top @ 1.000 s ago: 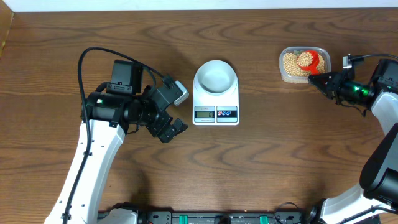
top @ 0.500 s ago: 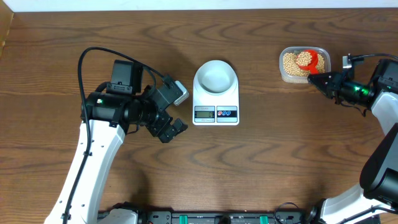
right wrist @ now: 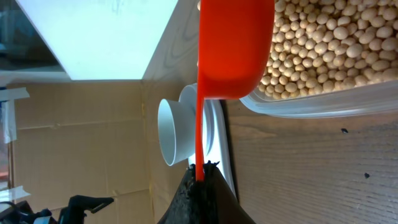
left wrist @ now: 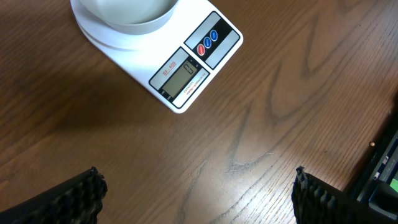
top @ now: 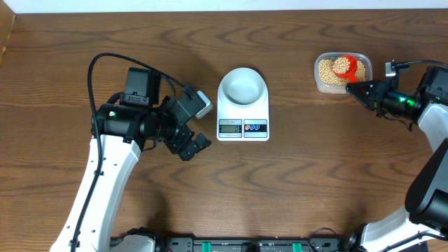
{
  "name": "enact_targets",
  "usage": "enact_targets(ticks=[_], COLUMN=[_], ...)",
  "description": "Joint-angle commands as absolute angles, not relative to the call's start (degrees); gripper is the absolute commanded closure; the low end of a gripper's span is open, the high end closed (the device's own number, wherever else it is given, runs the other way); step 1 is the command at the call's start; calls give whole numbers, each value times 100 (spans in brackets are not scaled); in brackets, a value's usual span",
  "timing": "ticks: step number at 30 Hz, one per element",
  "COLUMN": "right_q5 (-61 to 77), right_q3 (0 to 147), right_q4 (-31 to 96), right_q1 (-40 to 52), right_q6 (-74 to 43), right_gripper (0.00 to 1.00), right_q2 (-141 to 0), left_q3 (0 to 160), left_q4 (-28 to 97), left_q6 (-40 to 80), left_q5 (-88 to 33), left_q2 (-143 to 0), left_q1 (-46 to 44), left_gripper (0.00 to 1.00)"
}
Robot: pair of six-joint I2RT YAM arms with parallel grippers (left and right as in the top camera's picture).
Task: Scoop item into bowl and weigh 50g on scale
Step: 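Tilt the red scoop up inside the tub to fill it with soybeans, then lift the filled red scoop and carry it left over the white bowl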
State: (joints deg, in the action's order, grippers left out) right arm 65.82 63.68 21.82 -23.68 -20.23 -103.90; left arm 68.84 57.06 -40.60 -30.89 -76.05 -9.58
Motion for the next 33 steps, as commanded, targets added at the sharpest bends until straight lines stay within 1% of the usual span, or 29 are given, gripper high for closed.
enact_targets(ticks=[1,14,33], right_q5=[6812,6855,6921], right_q3=[6348,6348,6348], right_q4=[2139,2137,2025], right_q1=[-2390,-2377,-1951], right_q6=[-2080,-2099,-2276], right_gripper=[99,99,99], right_q2=[-10449,-10449,-10449], left_q3=[6960,6963,6960], left_q4=[5739,5739,5741], left_q6=[-4134,-4134,-4134], left_q5=[-3037,-3035,-3035], left_q2=[-7522,-7522,-7522], left_q1=[-932,-932,-932], left_gripper=[2,2,2])
